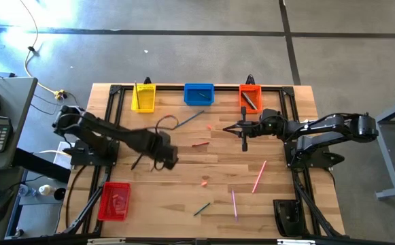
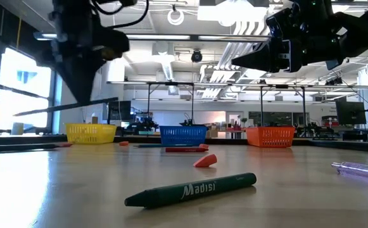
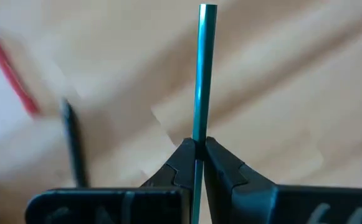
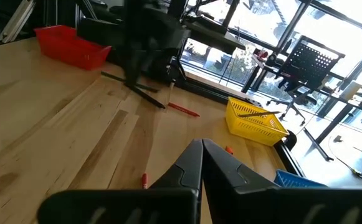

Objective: Sort crayons/erasers/pens/pencils in bins
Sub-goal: Put the green colored pencil into the yellow bin

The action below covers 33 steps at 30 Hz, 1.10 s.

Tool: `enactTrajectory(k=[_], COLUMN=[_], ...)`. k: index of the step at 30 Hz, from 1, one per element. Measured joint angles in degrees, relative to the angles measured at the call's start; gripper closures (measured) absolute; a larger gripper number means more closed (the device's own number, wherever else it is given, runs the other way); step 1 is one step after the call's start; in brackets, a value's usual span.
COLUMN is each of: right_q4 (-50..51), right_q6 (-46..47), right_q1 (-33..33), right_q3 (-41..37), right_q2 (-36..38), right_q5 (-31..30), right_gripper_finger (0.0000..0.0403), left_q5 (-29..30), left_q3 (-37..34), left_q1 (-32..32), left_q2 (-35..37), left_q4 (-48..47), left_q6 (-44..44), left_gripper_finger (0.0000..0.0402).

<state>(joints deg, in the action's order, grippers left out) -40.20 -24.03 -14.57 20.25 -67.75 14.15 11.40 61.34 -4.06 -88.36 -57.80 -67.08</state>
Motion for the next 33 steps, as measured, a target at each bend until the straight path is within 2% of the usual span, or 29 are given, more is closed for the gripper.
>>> enactTrajectory(k=[8, 18, 27, 33], right_q4=[0.16, 0.58, 1.52, 3.46], right_q6=[-0.02, -0.30, -0.04, 0.29], right_q1=[0.00, -0.02, -0.02, -0.02], right_q3=[0.00, 0.00, 0.00, 0.00], right_q2=[-0.09, -0.13, -0.13, -0.13], right_q5=[0.00, 0.00, -0.01, -0.02], right_gripper_finger=[0.0402, 0.0402, 0.0402, 0.0402], left_q5=[6.31, 10.05, 10.27, 11.33], left_q3=[0.03, -0.12, -0.02, -0.02], left_q1=[14.00, 32.07, 47.76, 56.81], left_q2=[4.17, 7.46, 7.65, 7.54], left_q4=[-0.91, 2.41, 11.62, 17.36], left_q6=[11.85, 27.13, 37.44, 40.68], left_gripper_finger=[0.0397, 0.0397, 0.0397, 0.0397])
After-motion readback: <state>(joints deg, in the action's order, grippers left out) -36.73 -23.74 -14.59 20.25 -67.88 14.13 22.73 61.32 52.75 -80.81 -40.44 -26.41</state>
